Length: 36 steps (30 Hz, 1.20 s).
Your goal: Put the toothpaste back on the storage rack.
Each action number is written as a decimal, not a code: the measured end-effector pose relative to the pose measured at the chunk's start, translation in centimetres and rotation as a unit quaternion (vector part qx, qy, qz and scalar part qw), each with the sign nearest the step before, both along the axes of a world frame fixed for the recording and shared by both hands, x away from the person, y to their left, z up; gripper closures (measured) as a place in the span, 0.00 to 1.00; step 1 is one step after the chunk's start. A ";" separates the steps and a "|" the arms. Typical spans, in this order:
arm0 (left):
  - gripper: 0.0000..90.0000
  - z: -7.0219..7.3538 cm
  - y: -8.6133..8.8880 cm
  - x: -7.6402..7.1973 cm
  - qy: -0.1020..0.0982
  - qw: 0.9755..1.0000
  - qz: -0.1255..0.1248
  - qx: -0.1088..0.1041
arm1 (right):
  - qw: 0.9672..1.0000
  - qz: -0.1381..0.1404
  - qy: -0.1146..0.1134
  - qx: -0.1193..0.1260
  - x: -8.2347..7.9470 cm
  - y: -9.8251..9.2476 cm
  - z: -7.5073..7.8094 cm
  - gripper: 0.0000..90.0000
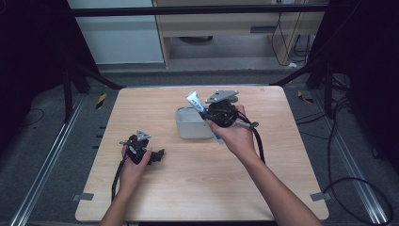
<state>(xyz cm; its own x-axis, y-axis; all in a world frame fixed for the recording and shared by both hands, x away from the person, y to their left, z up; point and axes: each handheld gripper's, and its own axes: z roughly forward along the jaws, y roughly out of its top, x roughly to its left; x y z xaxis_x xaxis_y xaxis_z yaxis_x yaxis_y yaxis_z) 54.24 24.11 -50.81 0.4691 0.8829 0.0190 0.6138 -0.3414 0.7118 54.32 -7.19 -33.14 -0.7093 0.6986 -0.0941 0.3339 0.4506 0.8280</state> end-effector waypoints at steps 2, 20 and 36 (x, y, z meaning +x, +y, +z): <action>0.00 0.0 0.0 0.0 0.000 1.000 0.000 0.000 | 1.000 -0.002 -0.002 0.003 0.2 0.1 0.1 0.88; 0.00 0.0 0.0 0.0 -0.001 1.000 0.001 -0.001 | 0.999 -0.020 -0.027 0.029 2.0 1.6 1.6 0.88; 0.00 0.0 0.0 0.0 -0.001 1.000 0.001 -0.001 | 0.998 -0.040 -0.038 0.039 3.8 2.3 2.3 0.88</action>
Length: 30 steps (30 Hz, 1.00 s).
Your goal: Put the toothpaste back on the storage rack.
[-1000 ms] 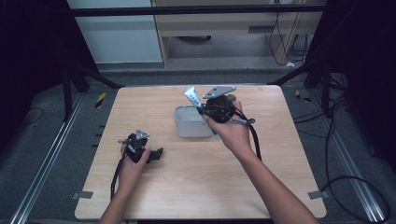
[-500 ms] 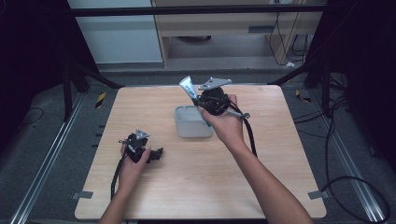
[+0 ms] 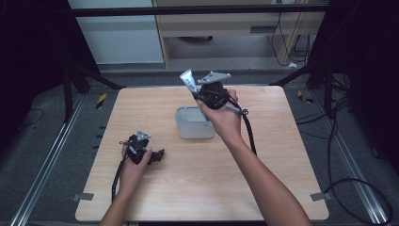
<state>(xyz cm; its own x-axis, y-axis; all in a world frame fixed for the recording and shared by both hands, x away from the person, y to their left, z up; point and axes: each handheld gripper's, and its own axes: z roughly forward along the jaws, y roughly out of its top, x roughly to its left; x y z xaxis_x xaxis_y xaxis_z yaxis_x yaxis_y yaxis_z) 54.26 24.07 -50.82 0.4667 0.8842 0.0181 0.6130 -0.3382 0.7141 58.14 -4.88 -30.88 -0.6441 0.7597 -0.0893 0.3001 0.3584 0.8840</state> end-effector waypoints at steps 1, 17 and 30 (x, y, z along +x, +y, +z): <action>0.00 0.0 0.0 0.0 0.000 1.000 0.000 0.000 | 1.000 -0.002 -0.001 0.000 0.1 0.0 0.0 0.88; 0.00 0.0 0.0 0.0 0.000 1.000 0.000 0.000 | 1.000 -0.014 -0.013 0.014 1.2 1.0 0.7 0.88; 0.00 0.0 0.0 0.0 -0.001 1.000 0.002 -0.002 | 0.999 -0.024 -0.024 0.028 1.8 1.5 0.6 0.88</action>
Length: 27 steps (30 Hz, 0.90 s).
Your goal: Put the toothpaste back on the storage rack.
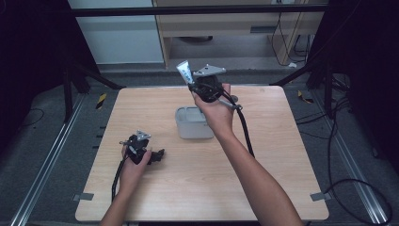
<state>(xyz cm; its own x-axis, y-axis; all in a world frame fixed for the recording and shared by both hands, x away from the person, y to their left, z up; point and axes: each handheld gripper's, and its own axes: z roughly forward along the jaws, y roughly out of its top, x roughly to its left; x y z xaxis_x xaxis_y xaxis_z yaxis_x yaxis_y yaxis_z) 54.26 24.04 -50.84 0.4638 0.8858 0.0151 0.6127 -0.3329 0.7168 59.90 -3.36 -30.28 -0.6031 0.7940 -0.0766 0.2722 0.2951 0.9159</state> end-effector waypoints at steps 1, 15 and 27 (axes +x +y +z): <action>0.00 0.0 0.0 0.0 0.000 1.000 0.000 0.000 | 1.000 -0.001 -0.001 0.001 0.0 0.0 0.0 0.88; 0.00 0.0 0.0 0.0 0.001 1.000 -0.001 0.002 | 1.000 -0.009 -0.016 0.015 0.1 0.2 0.0 0.87; 0.00 0.0 0.0 0.0 0.001 1.000 -0.001 0.002 | 0.999 -0.013 -0.032 0.023 0.2 0.4 -0.2 0.87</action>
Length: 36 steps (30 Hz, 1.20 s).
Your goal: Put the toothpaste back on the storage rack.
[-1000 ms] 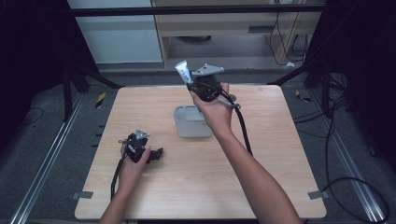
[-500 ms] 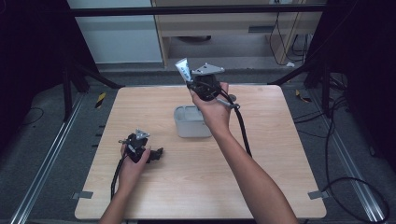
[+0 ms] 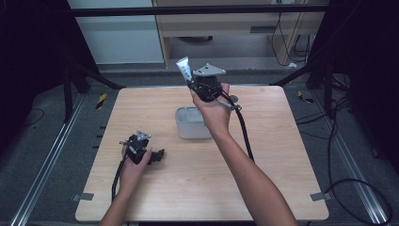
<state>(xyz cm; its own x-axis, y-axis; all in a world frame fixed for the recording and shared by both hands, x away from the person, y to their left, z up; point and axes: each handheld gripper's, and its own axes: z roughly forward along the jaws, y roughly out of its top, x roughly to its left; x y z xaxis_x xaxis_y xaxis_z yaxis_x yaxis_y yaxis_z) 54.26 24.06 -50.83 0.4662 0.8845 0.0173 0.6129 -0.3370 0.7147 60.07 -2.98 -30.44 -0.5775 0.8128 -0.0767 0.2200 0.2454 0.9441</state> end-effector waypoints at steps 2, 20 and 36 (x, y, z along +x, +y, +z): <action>0.00 0.0 0.0 0.0 0.000 1.000 0.000 0.000 | 1.000 0.000 0.000 0.001 0.1 0.0 -0.1 0.87; 0.00 0.0 0.0 0.0 0.000 1.000 0.000 0.000 | 1.000 -0.001 -0.007 0.016 0.4 0.6 -1.2 0.87; 0.00 0.0 0.0 0.0 0.000 1.000 0.001 -0.001 | 1.000 -0.008 0.001 0.028 1.3 0.4 -3.7 0.87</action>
